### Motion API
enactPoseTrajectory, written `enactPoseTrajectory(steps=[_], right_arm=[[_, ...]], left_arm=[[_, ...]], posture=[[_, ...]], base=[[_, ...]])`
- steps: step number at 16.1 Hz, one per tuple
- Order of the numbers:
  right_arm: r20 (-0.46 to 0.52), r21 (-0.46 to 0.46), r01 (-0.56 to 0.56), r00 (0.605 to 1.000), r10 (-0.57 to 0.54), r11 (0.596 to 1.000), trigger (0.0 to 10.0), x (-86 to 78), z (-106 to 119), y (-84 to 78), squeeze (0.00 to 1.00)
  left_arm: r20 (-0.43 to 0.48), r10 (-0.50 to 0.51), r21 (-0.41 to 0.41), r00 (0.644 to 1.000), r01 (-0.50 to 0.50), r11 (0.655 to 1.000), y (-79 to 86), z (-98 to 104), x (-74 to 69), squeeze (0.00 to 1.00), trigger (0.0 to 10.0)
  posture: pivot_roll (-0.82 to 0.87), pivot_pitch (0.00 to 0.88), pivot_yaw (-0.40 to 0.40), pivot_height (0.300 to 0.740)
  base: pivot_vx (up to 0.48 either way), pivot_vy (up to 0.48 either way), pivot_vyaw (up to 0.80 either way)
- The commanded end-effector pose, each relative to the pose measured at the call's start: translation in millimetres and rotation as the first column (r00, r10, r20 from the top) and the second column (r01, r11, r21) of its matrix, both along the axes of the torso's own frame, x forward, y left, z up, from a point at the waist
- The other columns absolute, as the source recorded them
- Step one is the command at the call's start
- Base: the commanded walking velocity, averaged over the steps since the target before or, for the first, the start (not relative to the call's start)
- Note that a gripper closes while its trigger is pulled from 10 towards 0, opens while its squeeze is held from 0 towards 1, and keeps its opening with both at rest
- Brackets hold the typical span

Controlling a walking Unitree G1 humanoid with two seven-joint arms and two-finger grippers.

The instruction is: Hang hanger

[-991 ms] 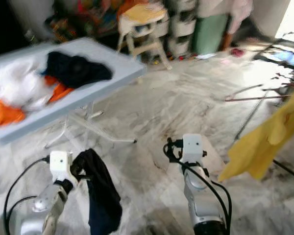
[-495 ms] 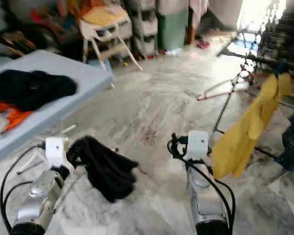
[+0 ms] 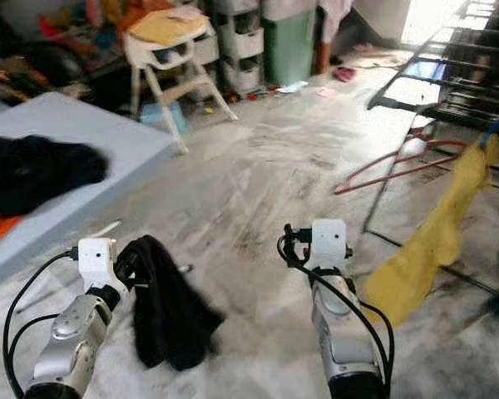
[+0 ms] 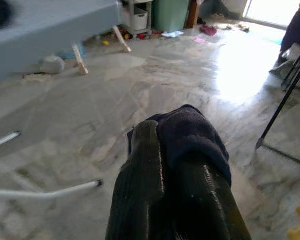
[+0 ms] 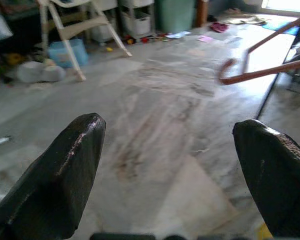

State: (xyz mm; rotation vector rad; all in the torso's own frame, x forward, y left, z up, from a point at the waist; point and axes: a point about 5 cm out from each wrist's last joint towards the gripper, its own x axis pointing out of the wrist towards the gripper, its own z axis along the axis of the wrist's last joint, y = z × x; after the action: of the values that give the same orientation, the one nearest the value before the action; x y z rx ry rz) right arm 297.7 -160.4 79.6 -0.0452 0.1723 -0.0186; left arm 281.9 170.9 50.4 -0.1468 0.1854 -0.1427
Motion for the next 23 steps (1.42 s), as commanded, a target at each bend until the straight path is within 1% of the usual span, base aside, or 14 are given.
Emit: enactPoseTrajectory(steps=[1, 2, 3, 5, 7, 8, 9, 10, 11, 13, 14, 17, 20, 23], right_arm=[[-0.018, -0.013, 0.002, 1.000, -0.002, 1.000, 10.0, 0.5, -0.9, -1.3, 0.00], [-0.040, -0.036, -0.005, 0.999, 0.003, 0.999, 10.0, 0.7, -3.3, 0.1, 0.00], [-0.066, -0.024, -0.052, 0.997, 0.050, 0.998, 10.0, 2.0, -5.3, 7.2, 0.00], [-0.042, -0.081, -0.112, 0.993, 0.109, 0.990, 10.0, 4.7, -2.0, 12.3, 0.00], [-0.054, -0.070, -0.174, 0.984, 0.170, 0.982, 10.0, 7.9, -1.5, 17.9, 0.00], [-0.060, -0.092, -0.186, 0.982, 0.181, 0.978, 10.0, 9.1, -2.1, 18.5, 0.00], [-0.076, -0.104, -0.179, 0.982, 0.172, 0.978, 10.0, 10.2, -3.3, 18.1, 0.00], [-0.074, -0.063, -0.193, 0.979, 0.189, 0.979, 10.0, 10.5, -2.1, 20.4, 0.00], [-0.050, -0.030, -0.191, 0.981, 0.190, 0.981, 10.0, 10.2, 0.6, 22.5, 0.00], [-0.067, 0.005, -0.150, 0.986, 0.150, 0.989, 10.0, 6.3, -3.9, 22.3, 0.00], [-0.064, 0.024, -0.135, 0.989, 0.137, 0.991, 10.0, 4.2, -5.2, 21.8, 0.00], [-0.069, 0.028, -0.096, 0.993, 0.098, 0.995, 10.0, -3.2, -9.7, 17.0, 0.00], [-0.063, 0.030, -0.076, 0.995, 0.078, 0.997, 10.0, -5.0, -8.7, 16.4, 0.00], [-0.050, 0.026, -0.053, 0.997, 0.054, 0.998, 10.0, -4.3, -6.5, 13.5, 0.00]], left_arm=[[0.009, 0.018, 0.012, 1.000, -0.018, 1.000, 1.2, 2.4, 0.0, 0.00, 10.0], [0.000, 0.050, 0.015, 0.999, -0.050, 0.999, 2.5, 0.5, -1.3, 0.00, 10.0], [0.010, 0.101, -0.012, 0.995, -0.101, 0.995, 2.2, 0.3, -3.8, 0.00, 10.0], [0.009, 0.137, -0.041, 0.990, -0.137, 0.990, -0.8, -0.9, -7.7, 0.00, 10.0], [-0.005, 0.183, -0.064, 0.983, -0.183, 0.981, -2.4, -5.3, -14.7, 0.00, 10.0], [-0.015, 0.198, -0.069, 0.980, -0.198, 0.978, -2.4, -7.5, -17.3, 0.00, 10.0], [-0.010, 0.186, -0.082, 0.983, -0.186, 0.979, -3.1, -7.7, -18.4, 0.00, 10.0], [0.003, 0.173, -0.092, 0.985, -0.172, 0.981, -3.4, -5.8, -18.6, 0.00, 10.0], [0.008, 0.149, -0.078, 0.989, -0.148, 0.986, -2.7, -4.1, -17.8, 0.00, 10.0], [0.022, 0.121, -0.070, 0.992, -0.119, 0.990, 1.5, 2.0, -11.0, 0.00, 10.0], [0.020, 0.115, -0.066, 0.993, -0.113, 0.991, 3.1, 3.0, -8.3, 0.00, 10.0], [0.016, 0.083, -0.050, 0.996, -0.082, 0.995, 4.7, 6.9, 1.2, 0.00, 10.0], [0.014, 0.057, -0.046, 0.998, -0.057, 0.997, 5.0, 7.4, 4.3, 0.00, 10.0], [0.008, 0.036, -0.042, 0.999, -0.036, 0.998, 2.0, 6.7, 6.1, 0.00, 10.0]], posture=[[-0.14, 0.000, 0.069, 0.740], [-0.13, 0.000, 0.049, 0.740], [-0.11, 0.000, 0.003, 0.740], [-0.10, 0.000, -0.049, 0.740], [-0.08, 0.000, -0.091, 0.740], [-0.08, 0.000, -0.093, 0.740], [-0.08, 0.000, -0.093, 0.740], [-0.07, 0.000, -0.085, 0.740], [-0.08, 0.000, -0.061, 0.740], [-0.09, 0.000, -0.020, 0.740], [-0.10, 0.000, -0.006, 0.740], [-0.12, 0.000, 0.032, 0.740], [-0.14, 0.000, 0.049, 0.740], [-0.14, 0.000, 0.062, 0.740]], base=[[0.000, 0.000, 0.00], [0.000, 0.000, 0.00], [0.000, 0.000, 0.00], [0.000, 0.000, 0.00], [0.000, 0.000, 0.00], [0.000, 0.000, 0.00], [0.000, 0.000, 0.00], [0.000, 0.000, 0.00], [0.000, 0.000, 0.00], [0.000, 0.000, 0.00], [0.000, 0.319, -0.80], [0.000, 0.356, -0.80], [0.000, 0.386, -0.80], [0.242, 0.410, -0.80]])
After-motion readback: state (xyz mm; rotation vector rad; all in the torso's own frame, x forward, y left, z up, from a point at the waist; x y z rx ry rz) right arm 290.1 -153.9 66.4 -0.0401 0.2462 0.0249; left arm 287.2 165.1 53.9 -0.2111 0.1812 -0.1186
